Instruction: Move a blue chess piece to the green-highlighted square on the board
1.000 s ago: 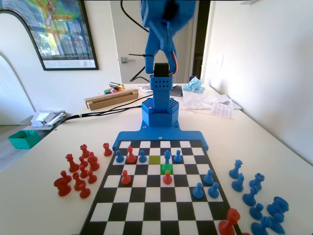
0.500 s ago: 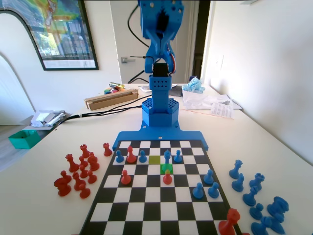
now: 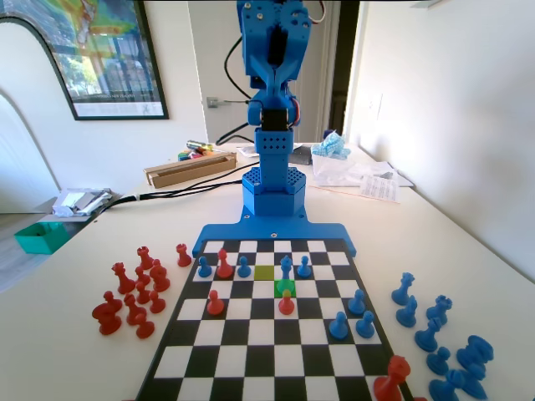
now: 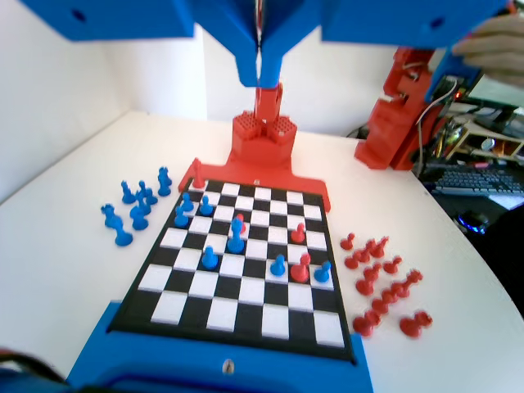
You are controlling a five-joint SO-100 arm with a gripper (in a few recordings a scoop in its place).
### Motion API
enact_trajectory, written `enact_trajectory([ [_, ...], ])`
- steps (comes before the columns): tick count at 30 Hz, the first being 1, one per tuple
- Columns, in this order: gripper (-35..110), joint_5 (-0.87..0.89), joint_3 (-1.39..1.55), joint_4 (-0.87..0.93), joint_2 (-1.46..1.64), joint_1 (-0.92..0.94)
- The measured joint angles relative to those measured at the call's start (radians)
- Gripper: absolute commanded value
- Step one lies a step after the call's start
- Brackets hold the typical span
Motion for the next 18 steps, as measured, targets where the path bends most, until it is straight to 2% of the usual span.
enact_trajectory([
  [18,1,-0.008,0.017,-0.008,0.095,-0.018],
])
